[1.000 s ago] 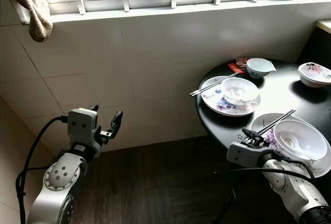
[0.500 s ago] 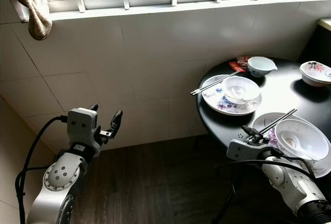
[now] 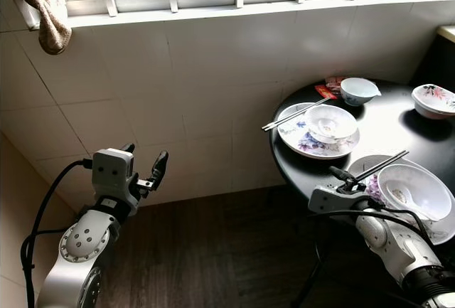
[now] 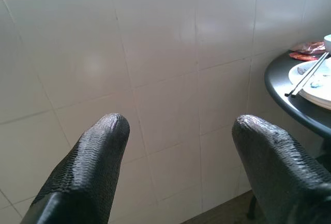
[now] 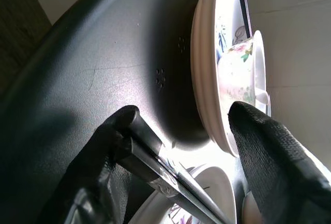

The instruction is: Kitchen organization

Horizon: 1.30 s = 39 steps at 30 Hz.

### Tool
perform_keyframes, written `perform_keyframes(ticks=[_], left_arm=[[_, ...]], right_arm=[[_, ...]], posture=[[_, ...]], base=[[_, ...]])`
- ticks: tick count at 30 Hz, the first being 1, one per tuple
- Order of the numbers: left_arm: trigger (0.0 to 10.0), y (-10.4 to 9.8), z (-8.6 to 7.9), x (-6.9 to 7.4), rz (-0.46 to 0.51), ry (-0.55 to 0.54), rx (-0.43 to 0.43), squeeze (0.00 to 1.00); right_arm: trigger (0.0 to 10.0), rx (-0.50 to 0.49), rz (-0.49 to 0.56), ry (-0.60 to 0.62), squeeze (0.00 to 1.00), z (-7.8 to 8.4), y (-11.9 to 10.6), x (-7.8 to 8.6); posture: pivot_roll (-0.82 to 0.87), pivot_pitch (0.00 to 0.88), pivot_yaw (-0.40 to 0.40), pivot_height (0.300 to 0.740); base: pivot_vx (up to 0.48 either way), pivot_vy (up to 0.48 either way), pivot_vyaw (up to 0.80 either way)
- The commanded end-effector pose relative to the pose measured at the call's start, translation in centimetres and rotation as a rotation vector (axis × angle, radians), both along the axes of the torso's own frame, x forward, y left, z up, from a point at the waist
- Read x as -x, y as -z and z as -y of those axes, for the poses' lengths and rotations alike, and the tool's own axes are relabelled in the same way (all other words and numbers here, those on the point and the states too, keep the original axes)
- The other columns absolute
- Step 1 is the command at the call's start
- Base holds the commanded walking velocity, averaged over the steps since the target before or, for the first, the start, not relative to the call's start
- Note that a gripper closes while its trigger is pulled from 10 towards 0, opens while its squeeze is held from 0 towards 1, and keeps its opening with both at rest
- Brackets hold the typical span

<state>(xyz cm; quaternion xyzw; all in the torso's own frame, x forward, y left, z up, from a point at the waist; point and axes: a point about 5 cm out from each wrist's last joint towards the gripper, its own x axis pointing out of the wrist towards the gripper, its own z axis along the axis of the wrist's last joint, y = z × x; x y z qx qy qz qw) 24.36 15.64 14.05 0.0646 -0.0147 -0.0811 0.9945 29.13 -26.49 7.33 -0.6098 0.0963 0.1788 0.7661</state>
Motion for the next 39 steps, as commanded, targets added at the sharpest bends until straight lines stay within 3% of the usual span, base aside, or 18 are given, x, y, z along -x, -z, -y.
perform_keyframes(ticks=[1,7,8,9,13,14,15,16,17,27,28,30,31,32,39], left_arm=[[10.0,-0.37,-0.1,0.02,0.006,-0.002,-0.006,0.0],[10.0,-0.37,-0.02,0.06,0.004,0.001,-0.004,0.0],[10.0,-0.37,-0.01,0.08,0.004,0.002,-0.004,0.0],[10.0,-0.37,-0.01,0.09,0.004,0.001,-0.004,0.0],[10.0,-0.34,-0.03,0.11,0.003,0.0,-0.004,0.0],[10.0,-0.34,-0.04,0.11,0.003,-0.001,-0.004,0.0],[10.0,-0.35,-0.06,0.11,0.003,-0.002,-0.003,0.0],[10.0,-0.35,-0.06,0.11,0.003,-0.002,-0.003,0.0],[10.0,-0.35,-0.07,0.1,0.003,-0.002,-0.003,0.0],[10.0,-0.37,0.01,0.05,0.002,0.0,-0.001,0.0],[10.0,-0.37,0.0,0.04,0.002,0.0,-0.001,0.0],[10.0,-0.37,0.0,0.04,0.002,0.001,-0.001,0.0],[10.0,-0.37,0.0,0.03,0.002,0.001,-0.001,0.0],[10.0,-0.36,0.0,0.03,0.002,0.001,0.0,0.0],[10.0,-0.32,0.07,0.1,0.0,0.003,0.001,0.0]], right_arm=[[10.0,0.006,0.013,-0.01,0.0,-0.11,-0.25,-0.29],[10.0,0.001,0.009,-0.007,0.0,-0.05,-0.21,-0.32],[7.2,-0.004,0.005,-0.009,0.0,-0.07,-0.18,-0.33],[5.7,-0.006,0.003,-0.011,0.0,-0.08,-0.17,-0.34],[5.4,-0.006,0.004,-0.012,0.0,-0.11,-0.16,-0.34],[3.6,-0.006,0.003,-0.012,0.0,-0.13,-0.15,-0.36],[7.4,0.001,0.01,0.002,0.0,-0.11,-0.17,-0.49],[7.4,0.001,0.01,0.002,0.0,-0.11,-0.17,-0.49],[10.0,0.006,0.011,0.006,0.0,-0.12,-0.17,-0.55],[10.0,-0.002,0.005,0.008,0.0,-0.04,-0.14,-0.59],[4.9,-0.005,0.002,0.01,0.0,-0.03,-0.12,-0.59],[4.9,-0.006,0.0,0.011,0.0,-0.03,-0.11,-0.59],[8.2,-0.006,-0.001,0.012,0.0,-0.02,-0.1,-0.59],[10.0,-0.004,-0.004,0.014,0.0,-0.01,-0.08,-0.6],[10.0,-0.005,-0.011,0.021,0.0,0.08,-0.01,-0.56]], posture=[[0.1,0.0,-0.027,0.74],[0.1,0.0,-0.028,0.74],[0.1,0.0,-0.028,0.74],[0.1,0.0,-0.028,0.74],[0.1,0.0,-0.029,0.74],[0.1,0.0,-0.029,0.74],[0.1,0.0,-0.029,0.74],[0.1,0.0,-0.029,0.74],[0.1,0.0,-0.028,0.74],[0.1,0.0,-0.028,0.74],[0.1,0.0,-0.028,0.74],[0.1,0.0,-0.028,0.74],[0.1,0.0,-0.028,0.74],[0.1,0.0,-0.028,0.74],[0.1,0.0,-0.028,0.74]], base=[[0.0,0.0,0.0],[0.0,0.0,0.0],[0.0,0.0,0.0],[0.0,0.0,0.0],[0.0,0.0,0.0],[0.0,0.0,0.0],[0.0,0.0,0.0],[0.0,0.0,0.0],[0.0,0.0,0.0],[0.0,0.0,0.0],[0.0,0.0,0.0],[0.0,0.0,0.0],[0.0,0.0,0.0],[0.0,0.0,0.0],[0.0,0.0,0.0]])
